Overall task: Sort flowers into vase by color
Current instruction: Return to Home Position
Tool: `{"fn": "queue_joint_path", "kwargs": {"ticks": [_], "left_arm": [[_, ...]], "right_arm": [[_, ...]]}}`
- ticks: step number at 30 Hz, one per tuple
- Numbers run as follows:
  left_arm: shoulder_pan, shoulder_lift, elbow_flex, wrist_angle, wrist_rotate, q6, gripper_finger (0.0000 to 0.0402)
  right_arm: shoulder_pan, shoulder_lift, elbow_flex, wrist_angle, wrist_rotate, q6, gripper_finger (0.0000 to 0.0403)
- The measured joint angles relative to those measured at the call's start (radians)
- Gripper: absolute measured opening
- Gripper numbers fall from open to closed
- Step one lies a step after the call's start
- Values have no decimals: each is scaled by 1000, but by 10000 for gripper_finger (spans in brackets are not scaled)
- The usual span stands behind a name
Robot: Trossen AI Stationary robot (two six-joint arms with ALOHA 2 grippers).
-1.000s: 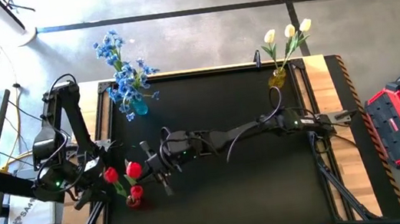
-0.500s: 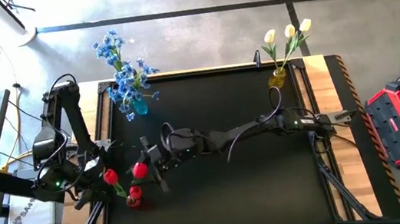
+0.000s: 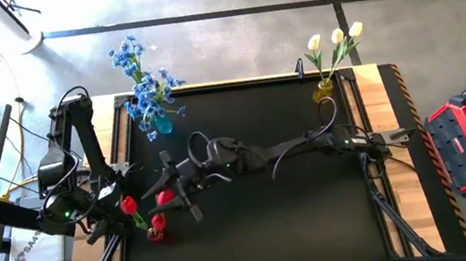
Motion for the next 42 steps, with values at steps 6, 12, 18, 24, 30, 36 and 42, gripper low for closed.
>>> {"fn": "queue_joint_path", "kwargs": {"ticks": [6, 12, 18, 24, 30, 36, 42], "left_arm": [[0, 1, 0, 1, 1, -20, 165], [0, 5, 0, 4, 4, -26, 165], [0, 4, 0, 8, -32, -9, 165], [0, 4, 53, 16, -68, 128, 155], [0, 12, 106, -73, 27, 201, 88], [0, 11, 175, -309, 64, 154, 7], [0, 10, 265, -619, -10, 63, 2]], "right_arm": [[-12, 5, -3, -42, 25, 30, 152], [-26, -40, -1, -19, 30, 45, 152], [-32, -75, -2, -34, 26, 117, 152], [-38, -141, -2, -145, 42, 157, 148], [-52, -230, -2, -359, 49, 85, 105], [-51, -285, -2, -592, 135, 28, 25], [-25, -314, -2, -740, 257, 21, 10]]}}
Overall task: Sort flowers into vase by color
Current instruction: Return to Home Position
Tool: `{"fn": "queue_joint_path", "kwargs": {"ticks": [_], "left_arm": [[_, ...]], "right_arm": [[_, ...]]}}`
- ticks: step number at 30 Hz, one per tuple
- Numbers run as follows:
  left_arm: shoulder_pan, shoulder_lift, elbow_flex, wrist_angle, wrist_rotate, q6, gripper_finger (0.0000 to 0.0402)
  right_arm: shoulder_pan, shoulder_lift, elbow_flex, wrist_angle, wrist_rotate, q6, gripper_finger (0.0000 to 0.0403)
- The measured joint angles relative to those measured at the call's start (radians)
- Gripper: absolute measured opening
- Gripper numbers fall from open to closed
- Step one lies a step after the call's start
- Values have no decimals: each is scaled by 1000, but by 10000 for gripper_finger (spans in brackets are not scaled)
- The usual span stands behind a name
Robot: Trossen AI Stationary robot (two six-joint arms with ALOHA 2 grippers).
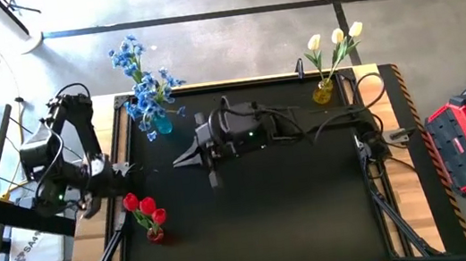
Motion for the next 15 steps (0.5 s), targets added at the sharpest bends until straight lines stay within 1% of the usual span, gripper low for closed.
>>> {"fn": "queue_joint_path", "kwargs": {"ticks": [2, 6, 7, 9, 11, 15], "left_arm": [[0, -10, 15, -23, -72, 1, 1], [15, -57, 19, 3, -291, 86, 0], [22, -68, 19, -1, -332, 104, 0], [44, -86, 22, -10, -395, 146, 0], [72, -103, 32, -16, -449, 176, 0], [116, -118, 62, 21, -484, 273, 0]], "right_arm": [[9, -13, 0, -81, 43, -16, 5], [27, -39, -2, -146, 52, -47, 3], [32, -51, -2, -166, 61, -48, 3], [42, -77, -1, -194, 94, -46, 1], [54, -98, 0, -246, 149, -46, 1], [70, -144, -1, -336, 261, -39, 0]]}}
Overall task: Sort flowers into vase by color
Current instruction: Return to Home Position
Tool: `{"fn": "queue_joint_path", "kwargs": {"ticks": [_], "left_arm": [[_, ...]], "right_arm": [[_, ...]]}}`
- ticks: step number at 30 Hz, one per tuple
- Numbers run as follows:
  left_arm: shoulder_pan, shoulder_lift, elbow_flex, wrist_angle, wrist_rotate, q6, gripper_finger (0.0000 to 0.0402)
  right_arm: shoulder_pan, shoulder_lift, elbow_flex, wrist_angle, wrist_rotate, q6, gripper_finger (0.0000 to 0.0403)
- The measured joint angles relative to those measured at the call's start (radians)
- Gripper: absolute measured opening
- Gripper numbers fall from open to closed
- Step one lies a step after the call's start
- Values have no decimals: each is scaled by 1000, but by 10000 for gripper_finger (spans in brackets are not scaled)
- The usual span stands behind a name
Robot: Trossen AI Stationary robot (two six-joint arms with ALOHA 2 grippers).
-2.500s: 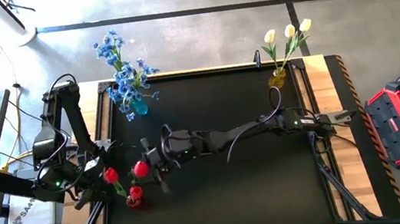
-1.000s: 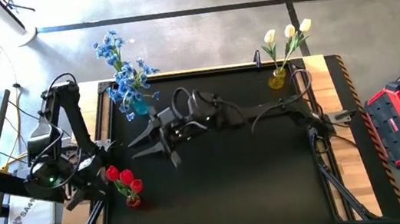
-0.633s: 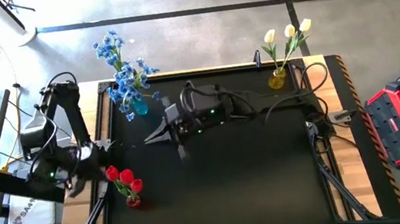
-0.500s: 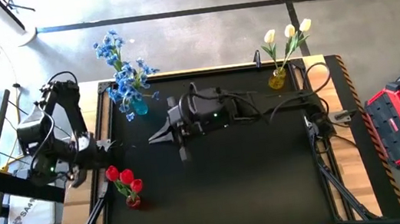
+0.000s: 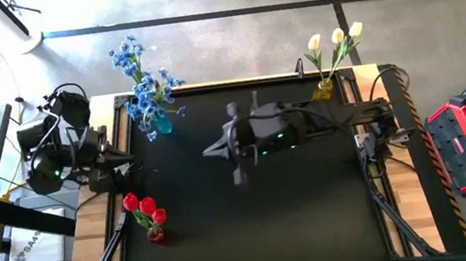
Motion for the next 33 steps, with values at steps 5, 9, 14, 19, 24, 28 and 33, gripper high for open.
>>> {"fn": "queue_joint_path", "kwargs": {"ticks": [5, 9, 14, 19, 24, 28, 33], "left_arm": [[20, 2, 6, 229, -24, 297, 0], [44, 8, 6, 448, -60, 560, 0], [100, 26, 6, 729, -37, 830, 0], [183, 89, 6, 968, 65, 1092, 0], [320, 152, 5, 1092, 201, 1218, 0], [446, 207, 5, 1215, 374, 1285, 0], [580, 272, 5, 1307, 554, 1357, 0]], "right_arm": [[18, -59, 0, -103, 99, 38, 0], [43, -80, 0, -148, 108, 29, 0], [73, -112, 0, -170, 130, 45, 0], [127, -132, 0, -222, 256, 64, 0], [204, -146, 0, -231, 359, 64, 0], [250, -146, -29, -260, 492, 124, 0], [284, -147, -118, -237, 525, 235, 0]]}}
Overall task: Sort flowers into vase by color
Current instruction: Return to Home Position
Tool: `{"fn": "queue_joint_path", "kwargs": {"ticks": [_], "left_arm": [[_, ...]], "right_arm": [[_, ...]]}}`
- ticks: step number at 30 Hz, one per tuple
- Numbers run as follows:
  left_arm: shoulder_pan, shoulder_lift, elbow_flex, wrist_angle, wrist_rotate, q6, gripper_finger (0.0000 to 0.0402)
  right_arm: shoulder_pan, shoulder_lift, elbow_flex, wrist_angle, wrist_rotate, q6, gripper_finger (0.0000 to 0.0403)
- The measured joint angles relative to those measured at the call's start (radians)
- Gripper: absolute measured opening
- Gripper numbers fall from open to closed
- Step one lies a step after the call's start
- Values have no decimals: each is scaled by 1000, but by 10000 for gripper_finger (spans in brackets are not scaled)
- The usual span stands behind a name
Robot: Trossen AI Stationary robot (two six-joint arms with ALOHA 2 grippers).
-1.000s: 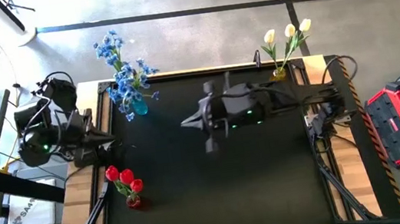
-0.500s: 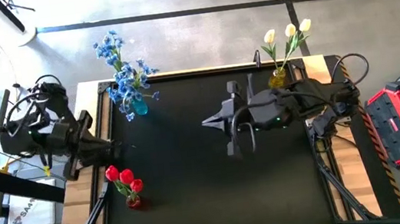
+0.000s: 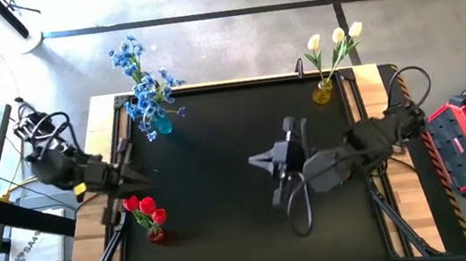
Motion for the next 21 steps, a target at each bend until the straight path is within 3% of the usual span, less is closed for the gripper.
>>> {"fn": "queue_joint_path", "kwargs": {"ticks": [10, 15, 21], "left_arm": [[238, 26, 0, 2, 231, 11, 0], [313, 26, 0, -1, 267, 11, 0], [356, -6, 0, -85, 268, 11, 0]], "right_arm": [[27, 1, -240, 279, 49, 74, 0], [27, -33, -411, 438, 74, 106, 0], [30, -192, -720, 673, 78, 159, 0]]}}
